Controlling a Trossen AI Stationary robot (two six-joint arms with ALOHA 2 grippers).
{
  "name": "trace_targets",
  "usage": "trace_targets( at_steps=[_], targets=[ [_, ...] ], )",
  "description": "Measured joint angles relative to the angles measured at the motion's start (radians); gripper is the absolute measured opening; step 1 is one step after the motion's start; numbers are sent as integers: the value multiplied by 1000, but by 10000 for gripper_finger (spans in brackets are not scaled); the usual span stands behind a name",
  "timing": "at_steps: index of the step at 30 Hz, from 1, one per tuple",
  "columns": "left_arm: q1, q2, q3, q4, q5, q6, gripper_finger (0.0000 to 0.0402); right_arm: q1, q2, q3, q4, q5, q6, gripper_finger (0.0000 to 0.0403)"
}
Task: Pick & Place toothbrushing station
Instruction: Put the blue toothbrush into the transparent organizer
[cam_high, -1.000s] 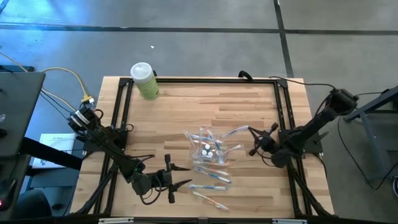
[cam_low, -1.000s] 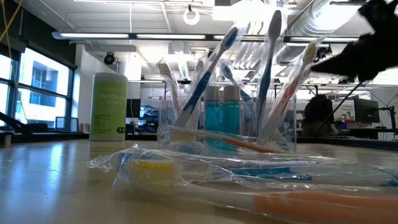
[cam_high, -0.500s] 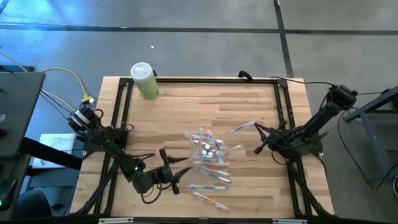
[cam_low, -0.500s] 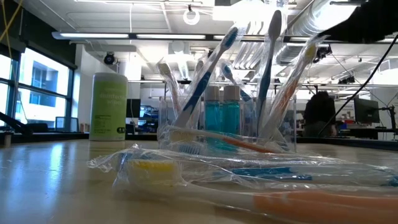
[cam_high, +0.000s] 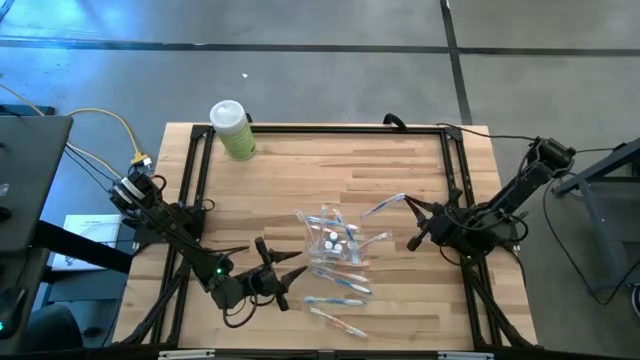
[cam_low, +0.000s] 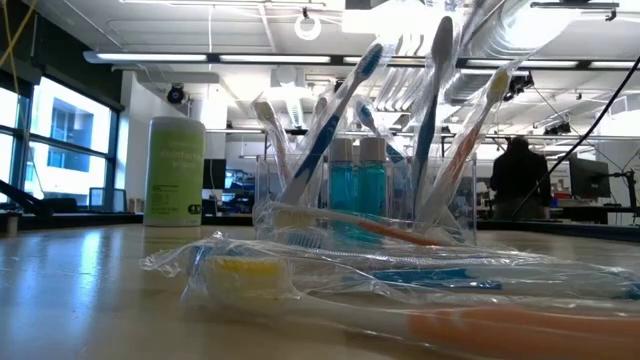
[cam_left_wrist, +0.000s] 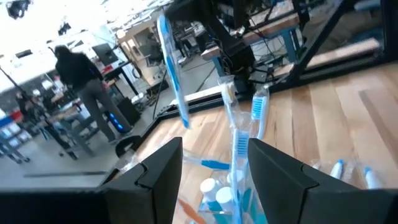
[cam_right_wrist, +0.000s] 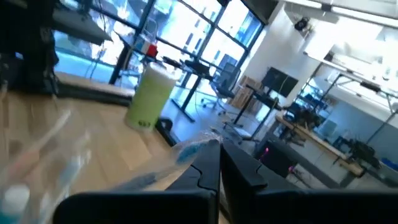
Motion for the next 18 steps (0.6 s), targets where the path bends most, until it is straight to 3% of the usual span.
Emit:
trace_targets(
  at_steps=[7,18],
  targets=[
    [0,0,0,4,-1,-75,176,-11,53,97,-9,-158,8,3],
    [-9,0,0,3,-28,-126,176,51,198,156,-29,54,38,2]
  ],
)
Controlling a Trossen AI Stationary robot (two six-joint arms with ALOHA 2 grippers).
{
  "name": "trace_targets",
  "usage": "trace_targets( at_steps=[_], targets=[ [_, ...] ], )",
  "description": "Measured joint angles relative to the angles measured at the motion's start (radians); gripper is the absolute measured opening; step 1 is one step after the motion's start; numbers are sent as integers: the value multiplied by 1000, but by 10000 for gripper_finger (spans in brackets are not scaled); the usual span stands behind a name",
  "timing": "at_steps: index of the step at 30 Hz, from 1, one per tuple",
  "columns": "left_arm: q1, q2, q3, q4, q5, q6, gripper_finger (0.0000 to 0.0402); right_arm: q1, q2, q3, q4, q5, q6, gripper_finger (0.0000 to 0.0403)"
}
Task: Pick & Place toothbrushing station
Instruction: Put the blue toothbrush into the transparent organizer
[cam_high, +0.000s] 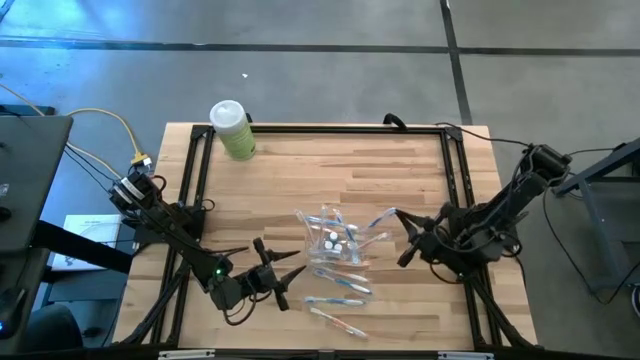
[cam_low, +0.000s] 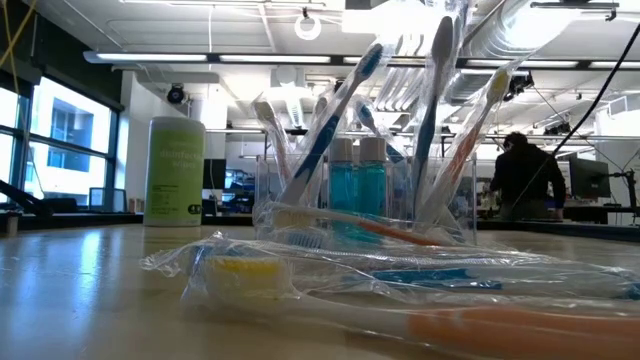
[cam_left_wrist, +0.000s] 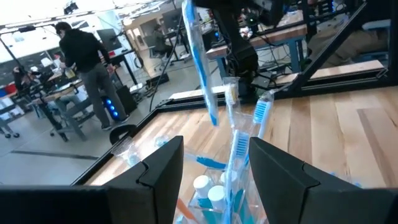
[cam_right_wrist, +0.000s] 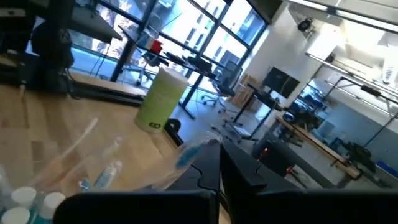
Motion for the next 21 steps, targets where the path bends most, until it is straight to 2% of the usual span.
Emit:
trace_targets(
  at_steps=[7,14,21],
  targets=[
    [1,0,0,0,-1,-68,176,16,55,31,-17,3,24,2],
    [2,0,0,-1,0,-140,176,12,128,31,-18,52,78,2],
    [2,0,0,-3,9,-212,176,-4,190,31,-20,54,206,2]
  ],
)
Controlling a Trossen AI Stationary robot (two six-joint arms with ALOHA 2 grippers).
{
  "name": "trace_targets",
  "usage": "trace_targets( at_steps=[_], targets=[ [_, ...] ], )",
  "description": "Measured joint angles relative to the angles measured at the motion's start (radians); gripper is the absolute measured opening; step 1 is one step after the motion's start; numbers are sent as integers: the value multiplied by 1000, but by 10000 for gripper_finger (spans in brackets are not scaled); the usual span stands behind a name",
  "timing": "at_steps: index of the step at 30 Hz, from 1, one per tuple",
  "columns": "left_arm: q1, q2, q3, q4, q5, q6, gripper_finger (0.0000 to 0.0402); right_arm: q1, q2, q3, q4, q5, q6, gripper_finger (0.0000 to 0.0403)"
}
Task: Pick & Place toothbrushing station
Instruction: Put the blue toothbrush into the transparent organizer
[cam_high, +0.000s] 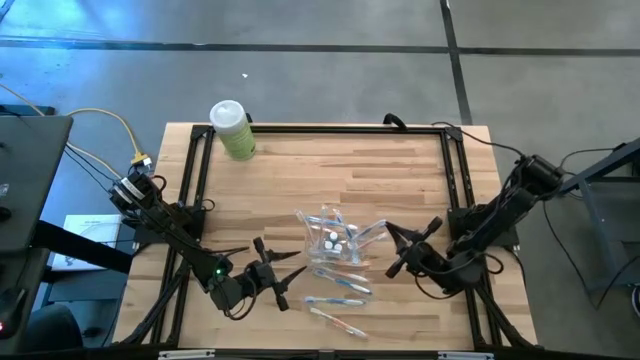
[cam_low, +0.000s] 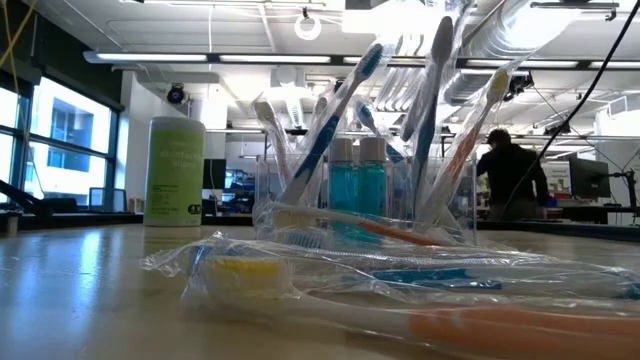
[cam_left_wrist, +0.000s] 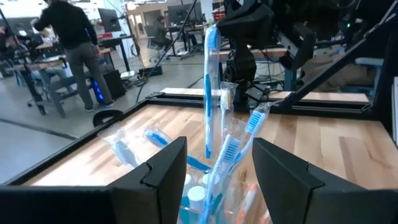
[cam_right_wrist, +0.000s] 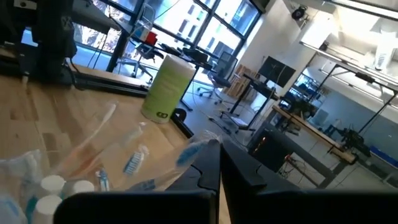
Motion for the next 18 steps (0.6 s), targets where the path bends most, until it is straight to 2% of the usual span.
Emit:
trace_targets(
  at_steps=[12,18],
  targets=[
    [0,0,0,-2,1,-14,176,11,40,0,-3,0,57,2],
    [0,0,0,-6,2,-14,176,11,40,0,-112,0,127,2]
  ],
)
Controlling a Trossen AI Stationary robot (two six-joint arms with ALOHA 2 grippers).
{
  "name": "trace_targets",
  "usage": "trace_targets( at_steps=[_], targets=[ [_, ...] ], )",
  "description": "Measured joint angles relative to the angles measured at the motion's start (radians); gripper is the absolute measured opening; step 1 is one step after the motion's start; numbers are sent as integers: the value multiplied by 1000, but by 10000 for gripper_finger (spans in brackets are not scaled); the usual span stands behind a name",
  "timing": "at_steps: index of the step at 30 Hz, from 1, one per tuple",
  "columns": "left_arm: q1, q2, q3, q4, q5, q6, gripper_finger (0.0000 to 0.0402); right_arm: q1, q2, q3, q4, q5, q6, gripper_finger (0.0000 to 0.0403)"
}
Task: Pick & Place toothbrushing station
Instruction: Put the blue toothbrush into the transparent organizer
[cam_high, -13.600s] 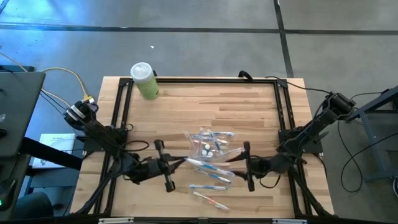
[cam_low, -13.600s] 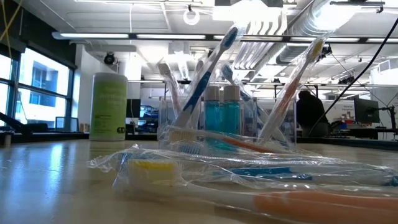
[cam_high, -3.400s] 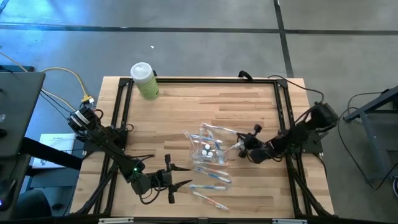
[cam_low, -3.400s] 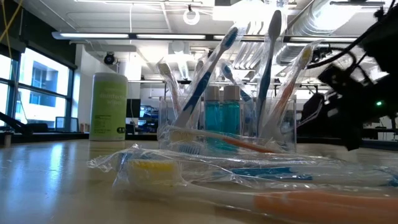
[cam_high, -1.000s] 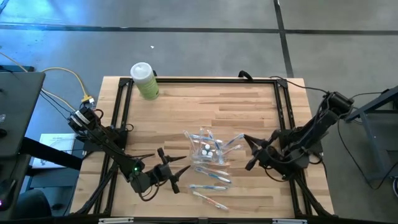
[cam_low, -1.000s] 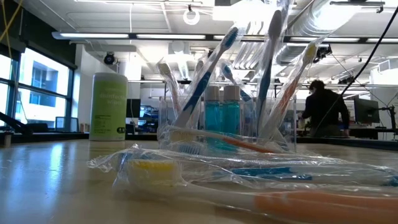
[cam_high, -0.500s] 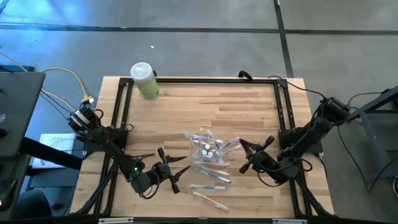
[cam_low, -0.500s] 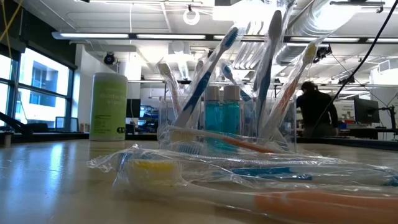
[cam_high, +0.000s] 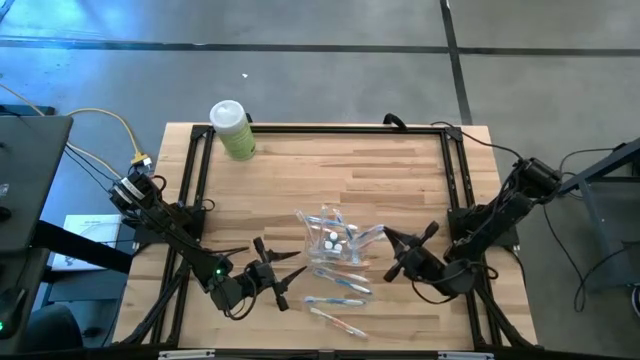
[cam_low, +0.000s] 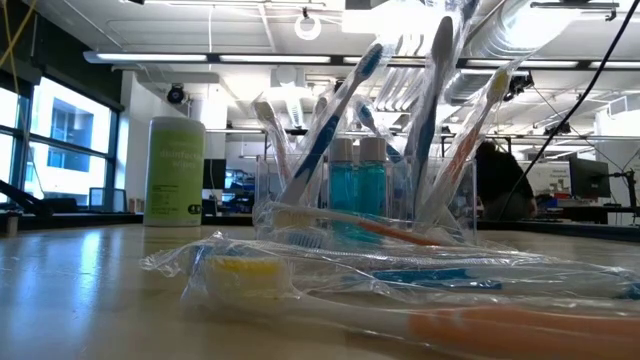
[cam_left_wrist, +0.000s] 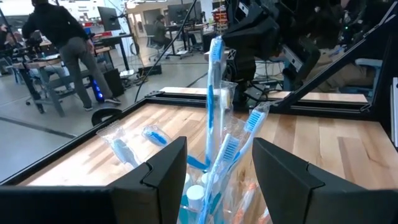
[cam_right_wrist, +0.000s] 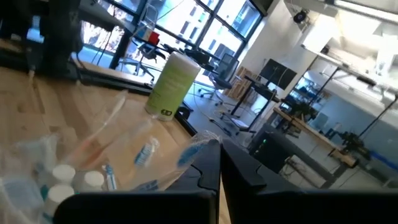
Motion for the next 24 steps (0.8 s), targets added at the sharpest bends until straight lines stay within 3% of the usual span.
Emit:
trace_targets(
  at_steps=[8,24],
  targets=[
    [-1,0,0,0,0,0,176,3,-9,0,29,0,-90,2],
    [-1,0,0,0,1,1,176,-12,0,0,9,-1,-73,2]
  ],
)
